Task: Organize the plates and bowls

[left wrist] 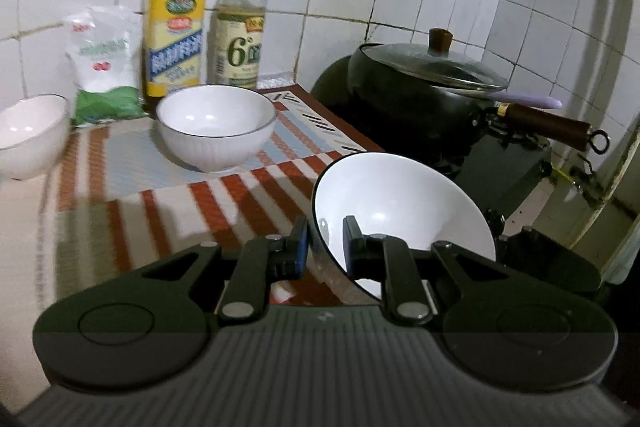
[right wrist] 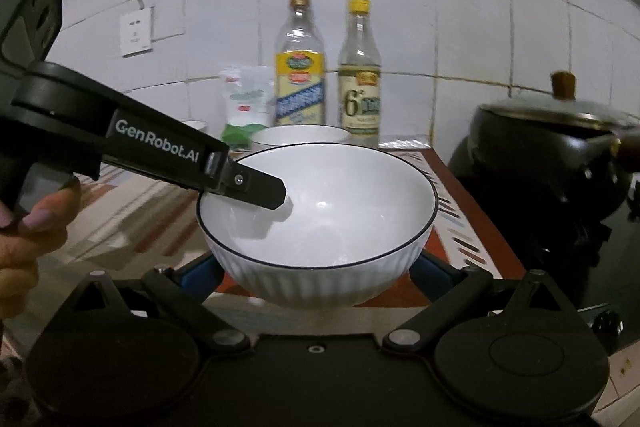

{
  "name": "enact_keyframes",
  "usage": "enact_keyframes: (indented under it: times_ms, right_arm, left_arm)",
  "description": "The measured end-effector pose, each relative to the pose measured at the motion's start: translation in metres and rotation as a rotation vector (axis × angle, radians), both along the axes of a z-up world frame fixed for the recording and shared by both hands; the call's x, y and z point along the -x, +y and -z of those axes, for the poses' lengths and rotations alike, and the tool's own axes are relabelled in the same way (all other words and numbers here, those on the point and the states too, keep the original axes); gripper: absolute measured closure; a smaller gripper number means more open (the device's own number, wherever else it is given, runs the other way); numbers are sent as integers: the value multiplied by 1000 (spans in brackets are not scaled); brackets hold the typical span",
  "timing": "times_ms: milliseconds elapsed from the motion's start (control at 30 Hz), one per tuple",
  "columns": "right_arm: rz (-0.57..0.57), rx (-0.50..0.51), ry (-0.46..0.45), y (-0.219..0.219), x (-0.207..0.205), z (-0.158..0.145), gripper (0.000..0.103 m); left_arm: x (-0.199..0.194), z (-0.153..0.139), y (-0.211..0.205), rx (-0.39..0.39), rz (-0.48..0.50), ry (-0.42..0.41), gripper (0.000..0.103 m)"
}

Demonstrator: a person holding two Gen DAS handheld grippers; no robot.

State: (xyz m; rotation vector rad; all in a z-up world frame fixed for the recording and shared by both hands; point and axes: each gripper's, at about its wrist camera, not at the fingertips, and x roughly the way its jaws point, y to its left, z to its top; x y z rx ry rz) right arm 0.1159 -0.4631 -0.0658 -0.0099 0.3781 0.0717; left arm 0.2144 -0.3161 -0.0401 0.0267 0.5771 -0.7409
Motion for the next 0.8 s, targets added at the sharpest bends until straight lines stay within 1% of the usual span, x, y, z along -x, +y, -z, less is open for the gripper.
enact_keyframes:
  times_ms: [200,333,433,567,800]
  right_arm:
    - [-56,24,9,42,8,-17,3]
    - [-99,42,24,71,8,-22,3]
    - [-129,37,43,90,5,-22,3]
    - [-167,37,49,107,-2,-20,3]
    - [-208,38,47,126,-16,-12,3]
  left_arm:
    - [20,-16,42,-46,-38,-35,87]
    - [26,-22,71,-85,-72,-15,87]
    - [24,-22,90,-102,-95,9,87]
    - [20,-18,111,-115,-127,19,87]
    - [6,-11,133,-134,-171,27,87]
